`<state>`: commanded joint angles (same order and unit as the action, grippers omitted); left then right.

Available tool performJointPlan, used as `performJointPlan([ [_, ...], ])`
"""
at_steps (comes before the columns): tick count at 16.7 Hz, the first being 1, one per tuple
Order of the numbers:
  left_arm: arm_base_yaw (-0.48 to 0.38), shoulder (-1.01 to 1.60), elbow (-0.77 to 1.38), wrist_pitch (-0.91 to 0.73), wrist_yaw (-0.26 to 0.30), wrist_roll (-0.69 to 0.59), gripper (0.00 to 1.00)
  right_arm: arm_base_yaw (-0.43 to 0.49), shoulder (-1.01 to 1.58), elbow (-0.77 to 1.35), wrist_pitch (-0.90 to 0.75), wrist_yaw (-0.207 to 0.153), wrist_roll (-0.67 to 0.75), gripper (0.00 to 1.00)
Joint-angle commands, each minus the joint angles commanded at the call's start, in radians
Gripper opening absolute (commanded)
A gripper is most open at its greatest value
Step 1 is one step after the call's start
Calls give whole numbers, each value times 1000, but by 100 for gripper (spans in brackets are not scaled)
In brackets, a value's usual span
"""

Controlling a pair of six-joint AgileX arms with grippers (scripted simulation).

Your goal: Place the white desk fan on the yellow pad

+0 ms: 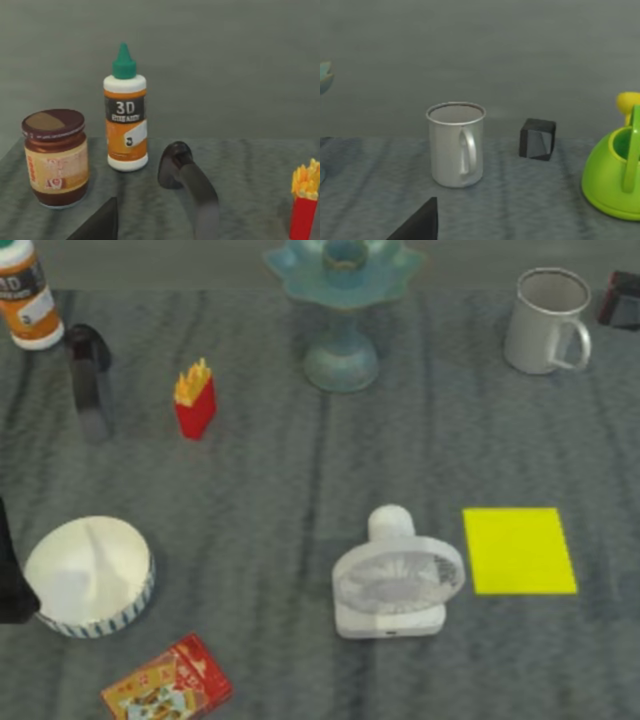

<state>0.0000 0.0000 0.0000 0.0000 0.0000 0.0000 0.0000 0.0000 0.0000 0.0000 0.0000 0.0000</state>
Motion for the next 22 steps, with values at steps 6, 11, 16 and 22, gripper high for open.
performJointPlan([
  [6,0,0,0,0,0,0,100,56,104,99,-100,-2,-61,100],
  [11,0,0,0,0,0,0,100,210,461,428,-381,-2,-227,100],
  [16,0,0,0,0,0,0,100,404,965,894,-711,-3,-428,100],
  [22,0,0,0,0,0,0,100,624,1551,1429,-1090,-2,-658,100],
])
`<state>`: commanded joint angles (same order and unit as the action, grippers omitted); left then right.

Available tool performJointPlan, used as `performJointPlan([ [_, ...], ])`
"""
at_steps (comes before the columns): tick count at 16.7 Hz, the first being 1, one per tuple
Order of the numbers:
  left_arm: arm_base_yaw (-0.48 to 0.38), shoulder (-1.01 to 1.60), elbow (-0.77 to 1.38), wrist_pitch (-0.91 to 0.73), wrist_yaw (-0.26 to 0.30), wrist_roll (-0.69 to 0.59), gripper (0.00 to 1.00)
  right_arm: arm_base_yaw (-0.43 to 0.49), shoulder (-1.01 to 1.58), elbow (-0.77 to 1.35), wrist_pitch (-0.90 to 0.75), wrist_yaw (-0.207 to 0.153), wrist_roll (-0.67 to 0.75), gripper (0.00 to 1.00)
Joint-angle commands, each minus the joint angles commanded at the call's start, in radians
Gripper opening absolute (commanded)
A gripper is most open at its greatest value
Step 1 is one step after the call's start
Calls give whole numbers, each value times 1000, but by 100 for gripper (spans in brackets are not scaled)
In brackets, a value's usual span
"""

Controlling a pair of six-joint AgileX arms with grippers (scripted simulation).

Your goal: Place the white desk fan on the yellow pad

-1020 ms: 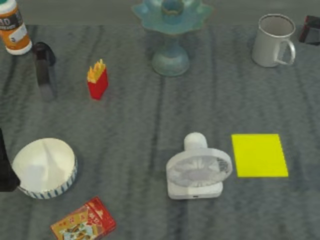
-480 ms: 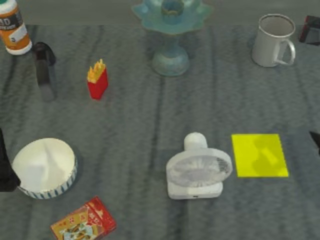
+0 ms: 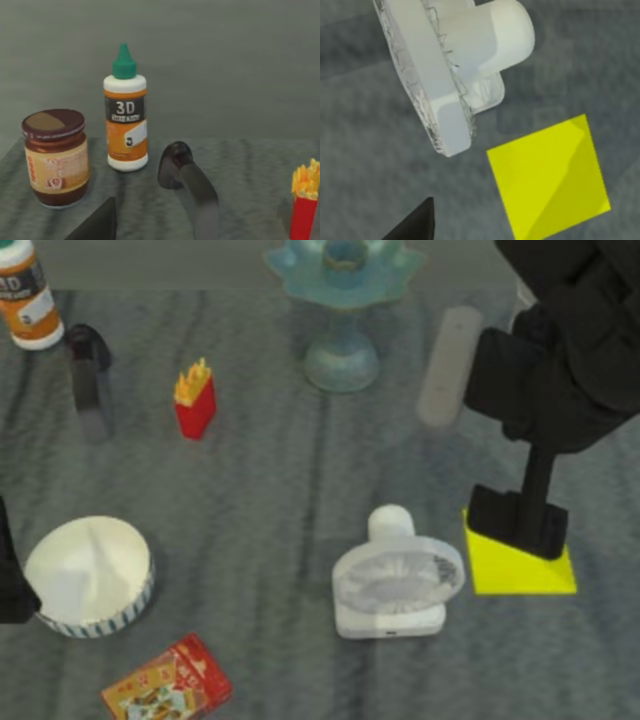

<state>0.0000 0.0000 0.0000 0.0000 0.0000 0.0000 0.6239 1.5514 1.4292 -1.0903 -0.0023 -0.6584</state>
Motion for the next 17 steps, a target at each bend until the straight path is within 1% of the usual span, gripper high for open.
performJointPlan([
  [4,0,0,0,0,0,0,100,107,277,244,-198,2,-114,100],
  [8,0,0,0,0,0,0,100,161,408,361,-304,2,-171,100],
  [14,0,0,0,0,0,0,100,161,414,363,-306,2,-175,100],
  [17,0,0,0,0,0,0,100,164,416,296,-239,2,-175,100],
])
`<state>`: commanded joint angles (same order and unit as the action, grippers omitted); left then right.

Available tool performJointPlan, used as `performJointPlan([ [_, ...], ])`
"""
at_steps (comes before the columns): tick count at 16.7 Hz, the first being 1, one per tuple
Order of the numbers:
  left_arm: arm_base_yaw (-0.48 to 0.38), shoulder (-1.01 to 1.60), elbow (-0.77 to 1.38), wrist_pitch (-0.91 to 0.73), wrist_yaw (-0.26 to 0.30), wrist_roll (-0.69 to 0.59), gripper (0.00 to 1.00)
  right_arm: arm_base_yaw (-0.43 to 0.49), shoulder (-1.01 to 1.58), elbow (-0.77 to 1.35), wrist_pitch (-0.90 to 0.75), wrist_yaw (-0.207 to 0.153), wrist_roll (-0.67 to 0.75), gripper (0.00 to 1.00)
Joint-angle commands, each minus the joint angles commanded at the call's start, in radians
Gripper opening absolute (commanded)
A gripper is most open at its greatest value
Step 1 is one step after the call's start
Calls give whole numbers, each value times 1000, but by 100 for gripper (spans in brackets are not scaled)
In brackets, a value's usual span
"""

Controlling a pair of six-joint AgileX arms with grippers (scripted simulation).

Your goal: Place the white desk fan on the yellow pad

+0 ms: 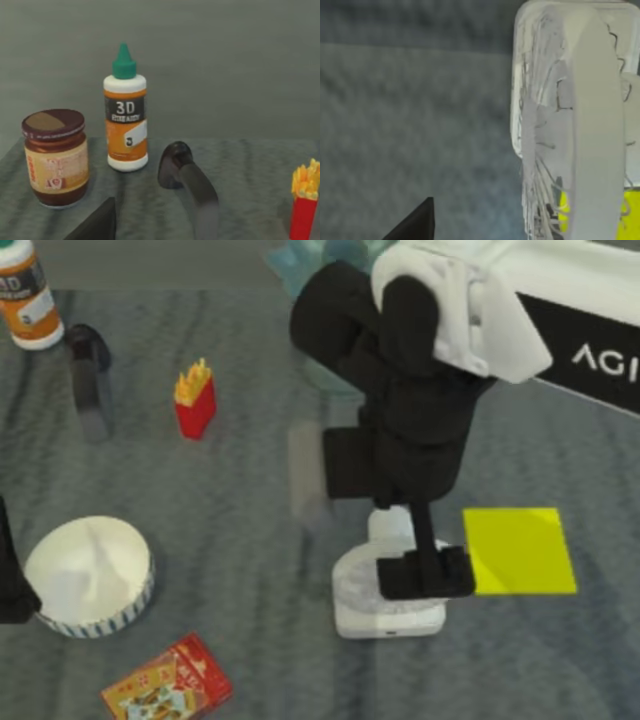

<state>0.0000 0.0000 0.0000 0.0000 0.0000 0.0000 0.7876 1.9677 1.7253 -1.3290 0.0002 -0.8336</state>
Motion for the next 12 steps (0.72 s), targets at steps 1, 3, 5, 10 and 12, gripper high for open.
performJointPlan([
  [1,0,0,0,0,0,0,100,1,1,-32,34,0,1,100],
  [3,0,0,0,0,0,0,100,2,3,-92,97,0,2,100],
  [5,0,0,0,0,0,0,100,3,6,-117,122,0,2,100],
  [10,0,0,0,0,0,0,100,3,6,-117,122,0,2,85],
  [12,0,0,0,0,0,0,100,3,6,-117,122,0,2,70],
])
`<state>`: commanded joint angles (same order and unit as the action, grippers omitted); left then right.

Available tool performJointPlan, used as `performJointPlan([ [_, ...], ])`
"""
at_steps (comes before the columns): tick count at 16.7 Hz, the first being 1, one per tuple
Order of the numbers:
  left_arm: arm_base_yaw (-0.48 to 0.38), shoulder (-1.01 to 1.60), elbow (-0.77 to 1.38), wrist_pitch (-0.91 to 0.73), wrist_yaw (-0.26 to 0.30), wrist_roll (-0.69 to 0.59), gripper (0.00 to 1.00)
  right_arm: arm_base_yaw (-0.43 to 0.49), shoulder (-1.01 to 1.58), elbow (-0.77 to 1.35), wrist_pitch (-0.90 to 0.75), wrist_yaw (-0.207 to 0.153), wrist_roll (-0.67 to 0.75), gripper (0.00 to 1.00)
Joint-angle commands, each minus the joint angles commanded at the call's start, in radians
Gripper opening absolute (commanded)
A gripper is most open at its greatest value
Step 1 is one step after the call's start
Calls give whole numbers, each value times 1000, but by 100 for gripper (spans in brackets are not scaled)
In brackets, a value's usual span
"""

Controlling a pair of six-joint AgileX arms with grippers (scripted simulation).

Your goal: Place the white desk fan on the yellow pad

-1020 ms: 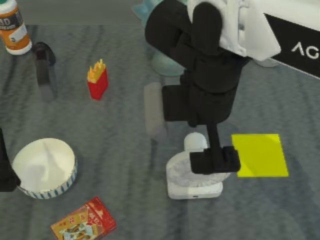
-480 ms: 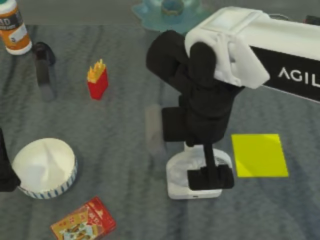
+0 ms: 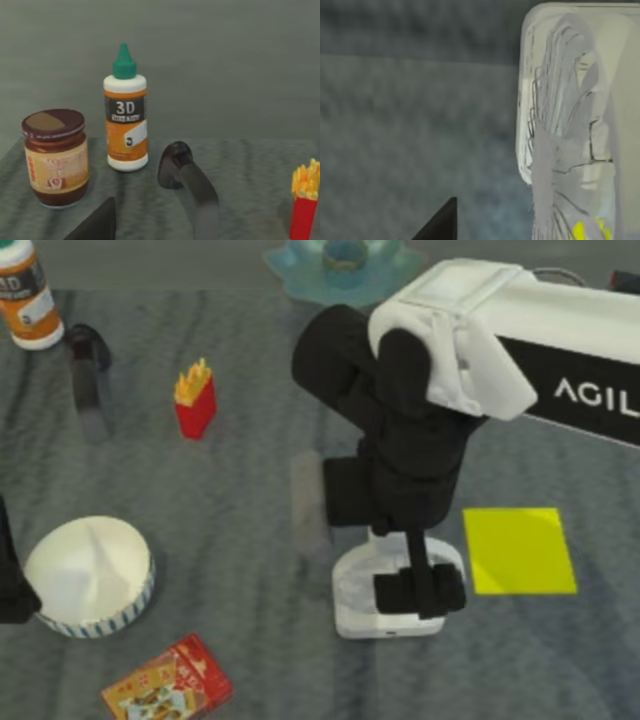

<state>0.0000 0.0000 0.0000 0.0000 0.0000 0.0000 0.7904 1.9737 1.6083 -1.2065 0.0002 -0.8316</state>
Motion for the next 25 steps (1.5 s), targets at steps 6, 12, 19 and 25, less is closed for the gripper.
performJointPlan([
  [6,0,0,0,0,0,0,100,0,0,0,0,0,0,25],
  [12,0,0,0,0,0,0,100,0,0,0,0,0,0,0],
  [19,0,0,0,0,0,0,100,-3,-6,6,-3,1,0,0],
  [25,0,0,0,0,0,0,100,5,-7,156,-157,1,-3,0],
])
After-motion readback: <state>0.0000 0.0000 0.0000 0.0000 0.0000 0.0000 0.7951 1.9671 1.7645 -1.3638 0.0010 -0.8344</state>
